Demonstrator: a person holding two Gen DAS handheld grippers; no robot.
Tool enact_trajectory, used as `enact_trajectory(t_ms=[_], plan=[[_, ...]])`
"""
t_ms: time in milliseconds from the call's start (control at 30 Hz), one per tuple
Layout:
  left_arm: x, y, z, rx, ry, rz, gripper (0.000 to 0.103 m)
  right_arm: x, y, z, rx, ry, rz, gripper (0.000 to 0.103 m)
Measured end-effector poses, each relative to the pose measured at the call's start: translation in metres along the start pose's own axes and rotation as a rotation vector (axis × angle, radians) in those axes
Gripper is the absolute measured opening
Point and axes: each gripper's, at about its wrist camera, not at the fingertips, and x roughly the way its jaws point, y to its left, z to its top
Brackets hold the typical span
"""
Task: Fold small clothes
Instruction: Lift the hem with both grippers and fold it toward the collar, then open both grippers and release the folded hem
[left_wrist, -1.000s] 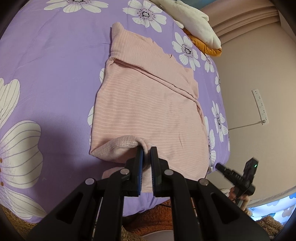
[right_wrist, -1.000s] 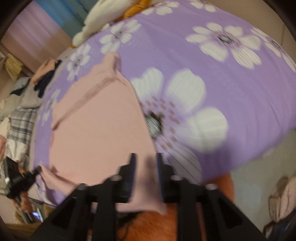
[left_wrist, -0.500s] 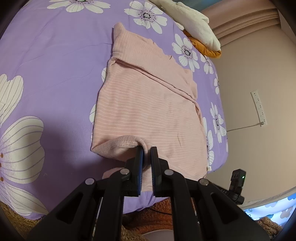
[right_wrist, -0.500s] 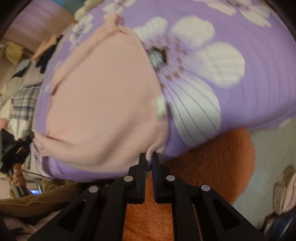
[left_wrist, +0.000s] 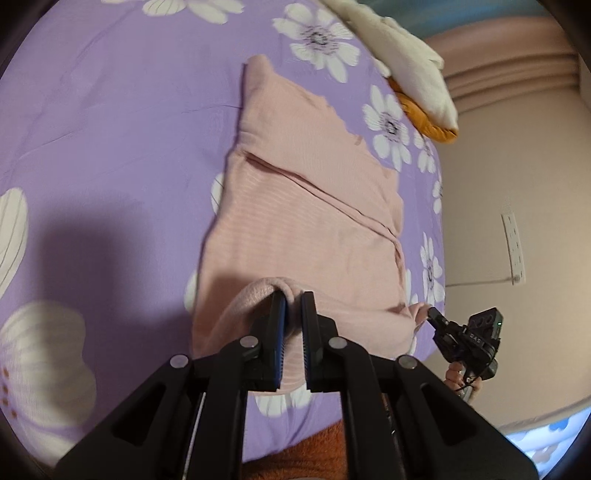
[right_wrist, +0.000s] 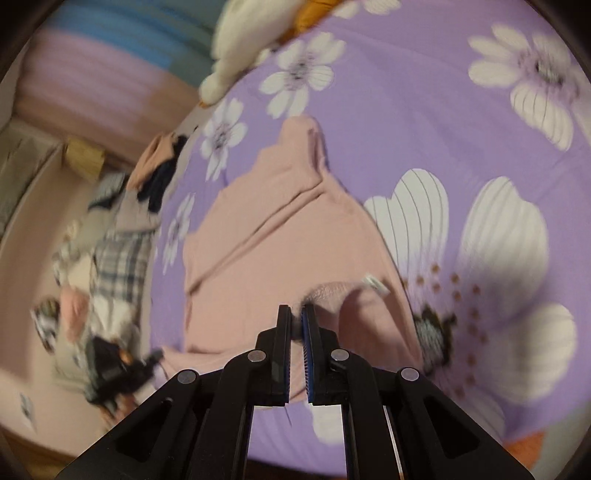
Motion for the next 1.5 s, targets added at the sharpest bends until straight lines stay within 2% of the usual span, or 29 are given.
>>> enact_trajectory(t_ms=[67,233,333,433,500,533,567,667,700,867,1067,1233,1367,1500], plan=[[0.008,0.008,0.012,-0.033,0.007,0.015,0.008,0.012,-0.008,0.006,0.025,-0.013,-0.073,0.008],[0.024,0.018,0.029,-0.035,-0.008,0.108,0.004,0.031,-0.018,0.017,0.057,0.003,-0.104,0.008],[0.028,0.026,0.035,-0.064,-0.009,0.108,0.005,0.029,-0.020,0.021,0.073,-0.020,-0.114,0.008],[0.024,0.026,0.037,-0.078,-0.012,0.107,0.008,0.024,-0.013,0.024,0.049,-0.053,-0.173,0.008],[0.014,0.021,0.034,-0.055,-0.034,0.104,0.019,0.018,-0.003,0.025,-0.002,-0.072,-0.220,0.008],[0.007,0.017,0.031,-0.039,-0.049,0.105,0.031,0.014,0.001,0.023,-0.031,-0.077,-0.237,0.013],[0.001,0.012,0.029,-0.022,-0.060,0.104,0.042,0.008,0.007,0.020,-0.057,-0.084,-0.248,0.022],[-0.014,0.000,0.013,0.039,-0.059,0.068,0.056,-0.003,0.018,0.008,-0.116,-0.089,-0.242,0.039],[-0.017,-0.002,0.007,0.057,-0.047,0.059,0.057,-0.007,0.023,0.000,-0.139,-0.081,-0.233,0.041],[-0.011,-0.005,-0.022,0.093,0.023,0.064,0.057,-0.002,0.034,-0.021,-0.191,-0.030,-0.212,0.042],[0.005,0.001,-0.036,0.084,0.093,0.072,0.052,0.033,0.045,-0.039,-0.235,0.100,-0.166,0.042],[0.008,-0.002,-0.027,0.066,0.083,0.019,0.045,0.057,0.049,-0.029,-0.246,0.128,-0.140,0.042],[0.016,-0.001,-0.014,0.019,0.071,-0.041,0.043,0.072,0.057,-0.015,-0.263,0.121,-0.104,0.042],[0.021,-0.002,0.000,0.004,0.042,-0.065,0.043,0.076,0.059,-0.001,-0.256,0.097,-0.089,0.042]])
